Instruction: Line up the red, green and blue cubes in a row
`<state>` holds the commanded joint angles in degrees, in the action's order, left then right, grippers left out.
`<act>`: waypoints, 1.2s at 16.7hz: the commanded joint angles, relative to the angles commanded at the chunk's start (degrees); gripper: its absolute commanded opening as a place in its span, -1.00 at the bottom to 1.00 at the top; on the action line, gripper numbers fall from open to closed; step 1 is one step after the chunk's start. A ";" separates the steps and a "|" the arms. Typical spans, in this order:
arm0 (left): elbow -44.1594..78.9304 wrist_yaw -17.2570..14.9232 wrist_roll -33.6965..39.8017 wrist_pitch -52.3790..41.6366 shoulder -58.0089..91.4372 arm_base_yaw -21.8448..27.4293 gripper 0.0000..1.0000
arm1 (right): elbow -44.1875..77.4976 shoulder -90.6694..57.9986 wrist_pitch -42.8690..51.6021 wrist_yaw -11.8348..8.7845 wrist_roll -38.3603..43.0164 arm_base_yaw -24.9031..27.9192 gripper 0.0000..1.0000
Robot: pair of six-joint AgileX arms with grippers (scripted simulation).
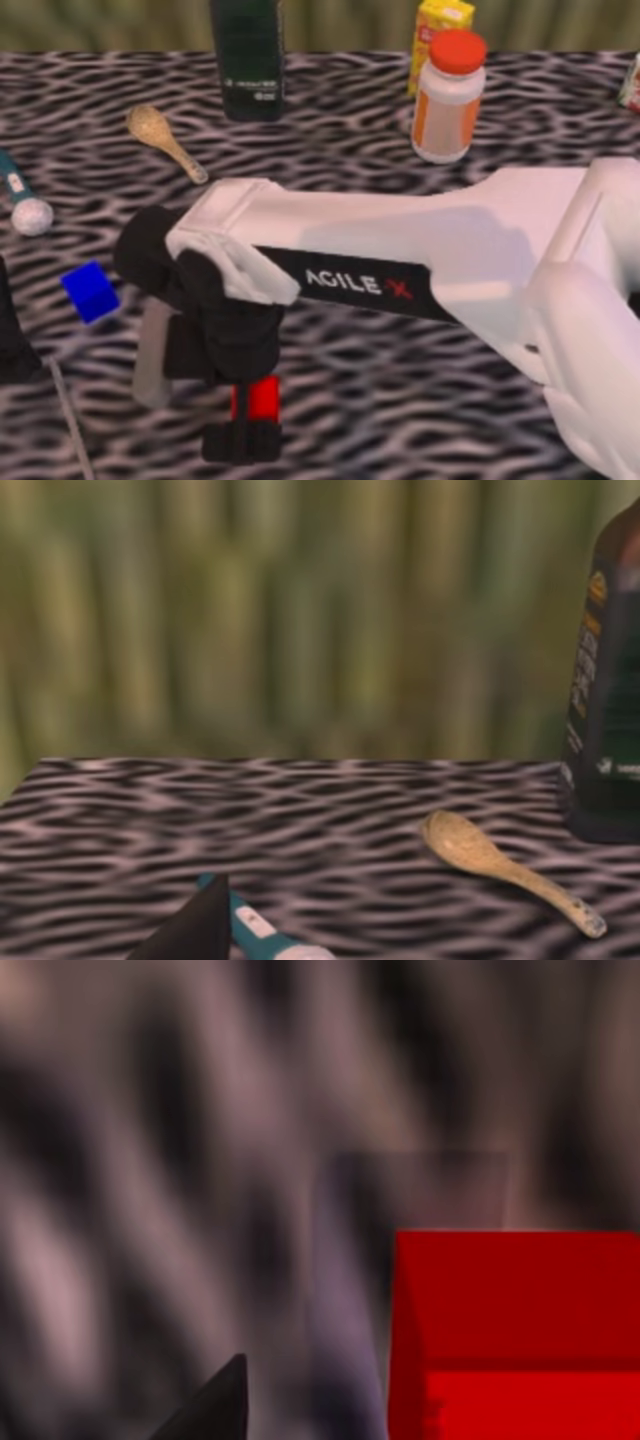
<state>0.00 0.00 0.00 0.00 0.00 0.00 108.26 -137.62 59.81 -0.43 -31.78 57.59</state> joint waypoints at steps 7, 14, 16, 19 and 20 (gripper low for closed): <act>0.00 0.00 0.00 0.00 0.00 0.00 1.00 | 3.79 1.00 4.29 0.04 -0.03 0.01 1.00; 0.00 0.00 0.00 0.00 0.00 0.00 1.00 | 10.45 3.22 13.65 -0.04 -0.21 0.27 1.00; 0.00 0.00 0.00 0.00 0.00 0.00 1.00 | 10.33 3.03 13.50 -0.03 -0.20 0.03 1.00; 1.39 -0.05 -0.43 -0.94 1.43 0.47 1.00 | 9.05 4.66 12.26 -0.20 0.13 -0.75 1.00; 2.84 -0.08 -0.87 -1.91 2.93 0.92 1.00 | 7.70 6.33 11.04 -0.36 0.49 -1.56 1.00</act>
<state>2.84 -0.08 -0.87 -1.91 2.93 0.92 115.95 -131.28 70.85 -0.79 -31.29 56.03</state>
